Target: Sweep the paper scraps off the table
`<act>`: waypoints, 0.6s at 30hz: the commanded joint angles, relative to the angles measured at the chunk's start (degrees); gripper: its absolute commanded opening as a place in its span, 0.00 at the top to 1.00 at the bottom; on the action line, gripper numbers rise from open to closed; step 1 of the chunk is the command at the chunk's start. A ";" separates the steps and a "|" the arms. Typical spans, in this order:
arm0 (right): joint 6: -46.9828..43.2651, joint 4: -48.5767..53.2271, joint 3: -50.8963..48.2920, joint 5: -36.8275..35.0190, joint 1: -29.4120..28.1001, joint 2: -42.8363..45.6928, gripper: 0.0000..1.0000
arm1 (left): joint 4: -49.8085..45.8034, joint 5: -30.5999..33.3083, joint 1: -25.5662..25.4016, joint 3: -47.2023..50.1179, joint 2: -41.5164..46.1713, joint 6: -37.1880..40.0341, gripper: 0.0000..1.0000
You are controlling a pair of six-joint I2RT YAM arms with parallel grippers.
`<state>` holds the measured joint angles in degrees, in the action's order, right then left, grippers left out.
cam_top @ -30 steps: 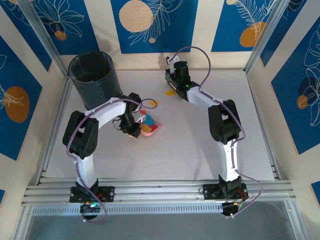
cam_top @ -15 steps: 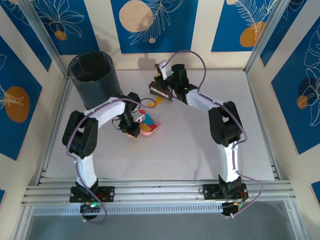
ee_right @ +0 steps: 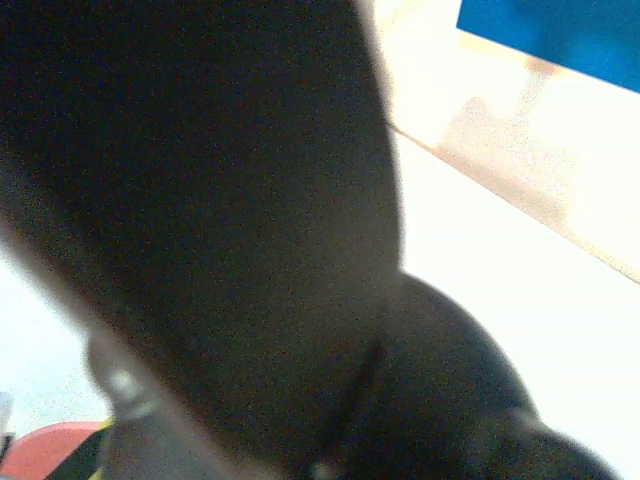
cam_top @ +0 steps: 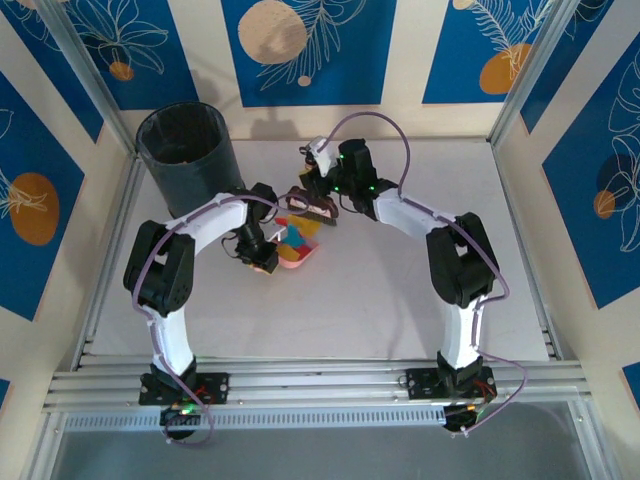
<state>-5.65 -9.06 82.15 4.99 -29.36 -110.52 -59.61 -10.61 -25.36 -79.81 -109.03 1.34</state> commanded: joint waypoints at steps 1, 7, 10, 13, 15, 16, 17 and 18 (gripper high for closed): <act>4.10 6.32 -2.98 0.72 -1.12 1.90 1.00 | -0.85 -0.98 0.76 -0.08 -1.53 -1.06 1.00; 7.73 7.26 -4.55 -2.47 -2.80 4.58 1.00 | -0.45 -1.42 0.78 0.00 -1.53 -0.93 1.00; 9.84 6.27 -5.56 -3.57 -3.33 6.20 1.00 | -0.50 -1.68 0.76 -0.05 -1.62 -0.99 1.00; 10.66 6.24 -5.36 -7.70 -4.12 6.83 1.00 | -0.68 -1.86 0.75 0.07 -1.62 -0.97 1.00; 11.65 5.36 -5.29 -10.93 -4.27 7.16 1.00 | -0.71 -2.03 0.67 0.18 -1.45 -0.90 1.00; 12.21 4.68 -5.38 -11.89 -4.22 7.40 1.00 | -0.74 -2.28 0.58 0.27 -1.37 -0.90 1.00; 12.53 4.35 -5.29 -12.73 -4.28 7.48 1.00 | -0.83 -2.41 0.54 0.27 -1.41 -0.78 1.00; 13.36 4.22 -4.95 -14.69 -4.38 7.51 1.00 | -1.01 -2.48 0.43 0.27 -1.44 -0.72 1.00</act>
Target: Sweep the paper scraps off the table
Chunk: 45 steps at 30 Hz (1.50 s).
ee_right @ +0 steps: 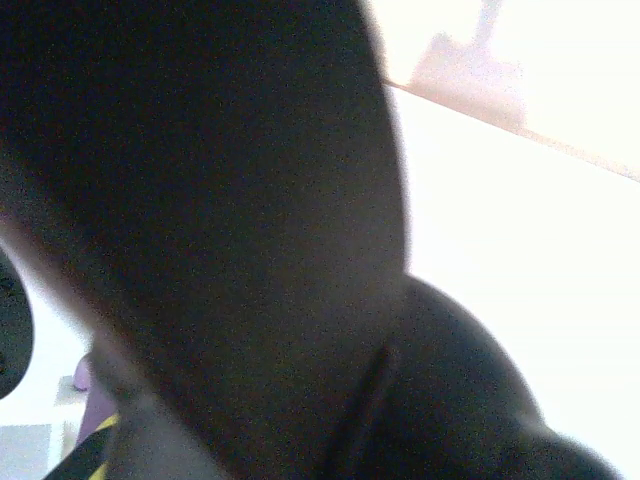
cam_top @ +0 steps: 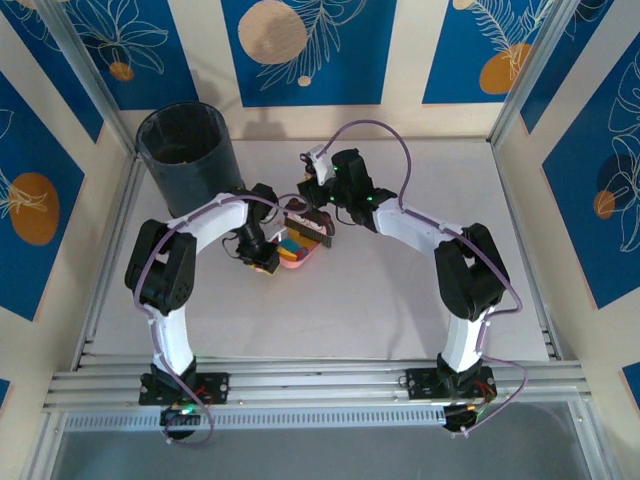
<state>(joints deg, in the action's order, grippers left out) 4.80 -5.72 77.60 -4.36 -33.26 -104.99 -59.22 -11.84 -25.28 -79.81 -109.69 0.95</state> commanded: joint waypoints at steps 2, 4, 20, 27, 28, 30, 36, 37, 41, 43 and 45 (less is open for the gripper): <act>4.01 0.82 0.12 -7.99 -0.62 2.16 1.00 | -1.50 -1.26 0.28 0.45 -0.68 -0.23 1.00; 6.06 -0.08 -0.12 -11.00 -0.45 2.87 1.00 | -1.59 -1.38 0.07 0.52 -0.33 -0.16 1.00; 11.56 -0.96 -8.03 -18.67 3.17 9.32 1.00 | -0.64 -2.01 -0.38 -0.05 -0.17 0.54 1.00; 9.07 4.38 -6.24 -10.97 3.20 7.83 1.00 | -0.37 -3.40 -1.05 -0.60 -1.03 1.23 1.00; 9.07 4.61 -6.24 -9.75 3.20 7.71 1.00 | -0.22 -3.59 -1.17 -0.77 -1.27 1.25 1.00; 9.22 5.67 -5.81 -7.32 3.20 7.22 1.00 | -0.15 -3.92 -1.59 -1.28 -1.88 1.33 1.00; 9.71 5.97 -5.88 -1.53 3.44 7.34 1.00 | -0.27 -4.51 -2.36 -2.41 -3.02 1.50 1.00; 9.85 5.89 -5.88 -1.18 3.47 7.59 1.00 | -0.20 -4.53 -2.48 -2.45 -3.15 1.51 1.00; 10.12 5.70 -6.19 -2.03 3.67 8.32 1.00 | -0.17 -4.39 -2.76 -2.50 -3.26 1.52 1.00; 10.40 5.21 -6.51 -4.12 3.85 8.89 1.00 | 0.03 -4.08 -2.71 -2.46 -3.07 1.34 1.00; 11.70 3.73 -7.56 -7.02 4.11 9.91 1.00 | 0.40 -3.64 -2.76 -2.46 -2.66 1.25 1.00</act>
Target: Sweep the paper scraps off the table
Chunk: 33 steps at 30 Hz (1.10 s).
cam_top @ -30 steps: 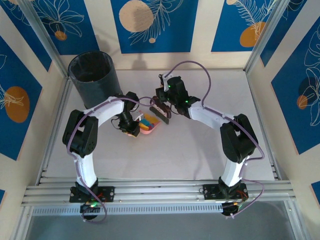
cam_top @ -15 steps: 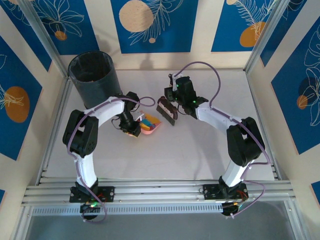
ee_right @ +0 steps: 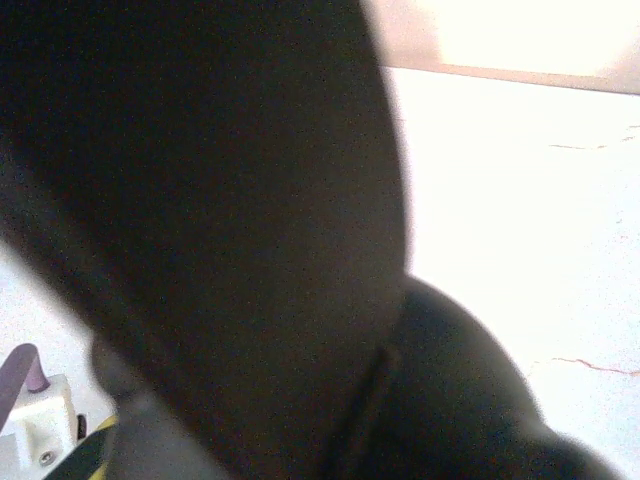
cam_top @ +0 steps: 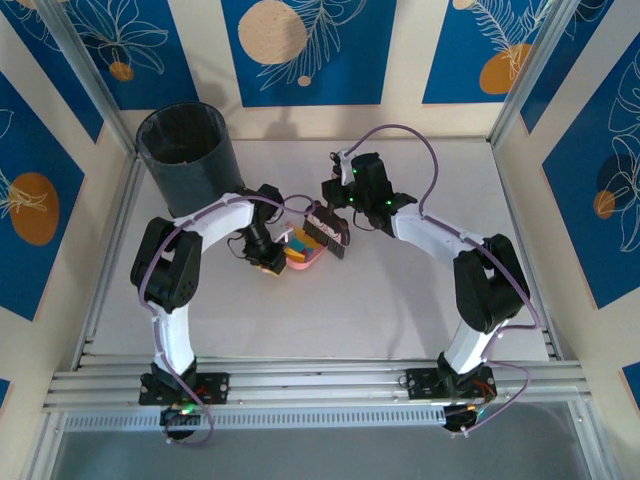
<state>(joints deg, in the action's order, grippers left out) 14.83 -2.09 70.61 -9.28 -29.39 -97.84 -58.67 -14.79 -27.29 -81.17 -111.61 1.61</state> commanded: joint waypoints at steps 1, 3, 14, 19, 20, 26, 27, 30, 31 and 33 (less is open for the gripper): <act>2.60 -0.65 -1.22 -3.08 0.52 3.43 1.00 | 0.11 -0.53 -0.75 -1.01 -0.46 0.51 1.00; 4.78 -2.70 -2.98 -4.10 1.32 5.24 1.00 | 0.81 -0.16 -0.74 -0.79 0.13 0.42 1.00; 10.57 -5.93 -11.45 -16.21 3.98 14.74 1.00 | 7.70 1.86 -0.83 2.65 4.92 -0.60 1.00; 9.58 -3.37 -13.94 -19.22 4.93 19.12 1.00 | 11.28 1.53 -0.73 3.16 7.41 -1.60 1.00; 9.59 -2.89 -14.58 -19.41 5.15 20.03 1.00 | 12.15 1.15 -0.75 3.28 8.07 -1.94 1.00; 8.25 -0.74 -17.36 -18.60 6.04 24.21 1.00 | 14.68 -1.82 -0.75 1.70 10.58 -3.12 1.00; 8.08 -0.64 -17.84 -18.44 6.14 24.81 1.00 | 14.73 -2.59 -0.75 1.18 10.93 -3.10 1.00; 8.03 0.06 -18.97 -17.03 6.36 26.39 1.00 | 14.43 -3.73 -0.67 -0.73 12.04 -3.53 1.00; 8.06 0.22 -19.18 -16.63 6.36 26.80 1.00 | 14.18 -4.08 -0.64 -1.44 12.39 -3.57 1.00; 7.96 0.76 -19.62 -15.65 6.31 27.56 1.00 | 13.70 -4.61 -0.57 -3.02 13.08 -4.04 1.00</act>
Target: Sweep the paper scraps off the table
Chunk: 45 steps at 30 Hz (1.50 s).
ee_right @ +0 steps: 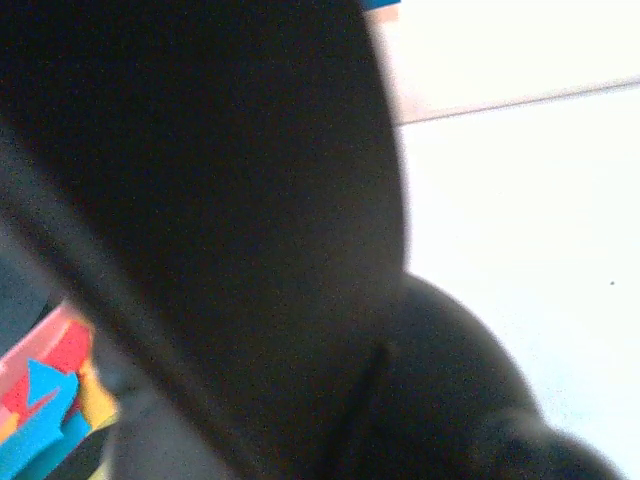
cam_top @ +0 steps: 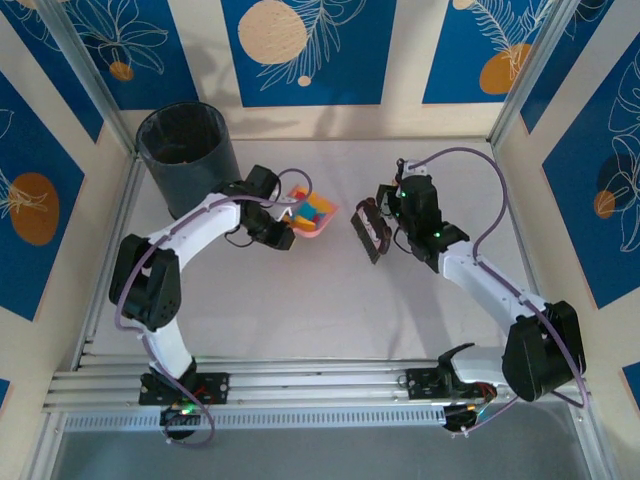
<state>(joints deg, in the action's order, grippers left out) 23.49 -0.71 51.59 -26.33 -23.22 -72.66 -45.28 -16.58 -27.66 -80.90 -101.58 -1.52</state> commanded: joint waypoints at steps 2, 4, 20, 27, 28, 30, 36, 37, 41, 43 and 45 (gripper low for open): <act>-1.06 0.60 -0.37 1.90 0.17 2.66 1.00 | 0.10 -3.51 -0.03 -4.85 3.70 -1.61 1.00; -1.67 1.72 -0.09 1.98 0.11 2.76 1.00 | -0.03 -4.33 0.22 -6.14 4.35 -2.25 1.00; -2.89 2.56 0.15 4.13 0.36 2.29 1.00 | -4.20 -7.40 4.37 -16.02 9.92 -5.06 1.00; -2.53 2.71 0.17 4.49 0.54 1.79 1.00 | -2.81 -9.71 8.65 -16.67 13.68 -8.93 1.00; -2.46 2.73 0.23 4.45 0.48 1.65 1.00 | -2.57 -10.23 9.47 -16.71 14.05 -9.64 1.00; -2.35 2.84 0.31 4.54 0.48 1.62 1.00 | -1.63 -11.60 11.59 -16.44 14.80 -11.35 1.00; -2.17 3.80 0.90 4.01 0.45 0.87 1.00 | 1.76 -13.98 16.61 -15.78 15.82 -17.07 1.00; -2.09 3.94 1.03 4.01 0.41 0.71 1.00 | 2.57 -14.54 17.43 -15.52 15.93 -18.25 1.00; -1.69 4.91 1.40 3.79 0.46 0.33 1.00 | 5.81 -16.17 20.63 -14.15 15.99 -23.60 1.00; -1.67 5.05 1.49 3.89 0.50 0.13 1.00 | 7.72 -17.13 21.62 -13.22 16.06 -26.05 1.00; -1.44 5.22 1.65 3.94 0.46 -0.10 1.00 | 10.35 -18.05 22.59 -11.78 16.32 -28.69 1.00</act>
<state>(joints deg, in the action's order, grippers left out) 21.17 4.97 51.31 -22.70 -22.98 -72.55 -39.92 -31.24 -6.39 -94.24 -86.94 -24.58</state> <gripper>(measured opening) 0.269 0.261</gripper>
